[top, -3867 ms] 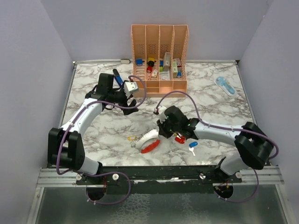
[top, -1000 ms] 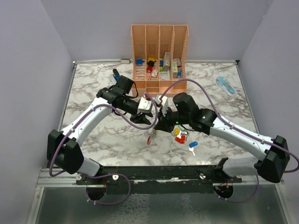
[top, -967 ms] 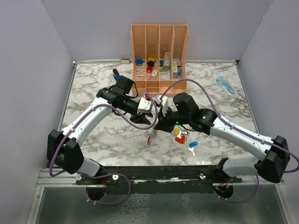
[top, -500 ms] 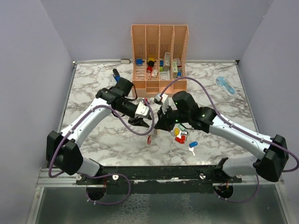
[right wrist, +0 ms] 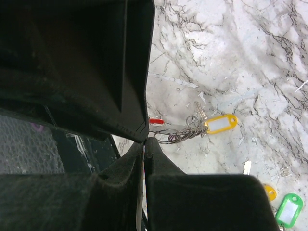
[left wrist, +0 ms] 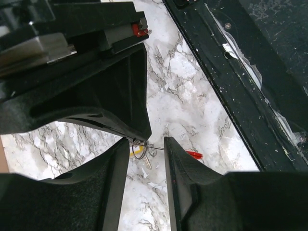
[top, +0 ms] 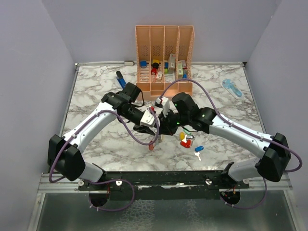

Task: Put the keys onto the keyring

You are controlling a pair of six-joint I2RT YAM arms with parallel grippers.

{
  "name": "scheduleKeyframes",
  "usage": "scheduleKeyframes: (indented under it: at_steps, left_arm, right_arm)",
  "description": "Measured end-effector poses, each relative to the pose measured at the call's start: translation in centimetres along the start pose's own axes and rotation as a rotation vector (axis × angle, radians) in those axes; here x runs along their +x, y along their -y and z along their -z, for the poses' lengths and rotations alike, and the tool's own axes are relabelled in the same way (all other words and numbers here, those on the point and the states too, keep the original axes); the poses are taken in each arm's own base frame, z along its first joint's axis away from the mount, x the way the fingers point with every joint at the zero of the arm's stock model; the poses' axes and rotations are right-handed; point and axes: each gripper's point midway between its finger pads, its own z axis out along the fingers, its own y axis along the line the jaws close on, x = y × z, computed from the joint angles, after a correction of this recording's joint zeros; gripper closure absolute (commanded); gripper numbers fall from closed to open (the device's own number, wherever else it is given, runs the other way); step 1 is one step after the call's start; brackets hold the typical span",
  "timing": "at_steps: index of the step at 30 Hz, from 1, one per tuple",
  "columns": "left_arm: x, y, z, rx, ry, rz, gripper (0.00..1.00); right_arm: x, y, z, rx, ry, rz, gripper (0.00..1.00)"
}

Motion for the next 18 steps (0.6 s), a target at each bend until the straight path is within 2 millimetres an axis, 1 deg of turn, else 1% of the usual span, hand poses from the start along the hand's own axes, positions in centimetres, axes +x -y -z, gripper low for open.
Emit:
scheduleKeyframes:
  at_steps: [5, 10, 18]
  left_arm:
    - [0.0, 0.1, -0.3, 0.007, -0.002, -0.006, 0.65]
    - [0.4, 0.1, -0.3, 0.004, -0.024, -0.006, 0.65]
    - [1.2, -0.7, -0.1, -0.026, -0.071, -0.016, 0.66]
  right_arm:
    - [0.0, -0.1, 0.0, -0.006, -0.010, -0.004, 0.99]
    - [0.0, -0.3, 0.2, -0.010, -0.016, -0.007, 0.99]
    - [0.1, -0.5, 0.2, -0.025, -0.019, -0.011, 0.99]
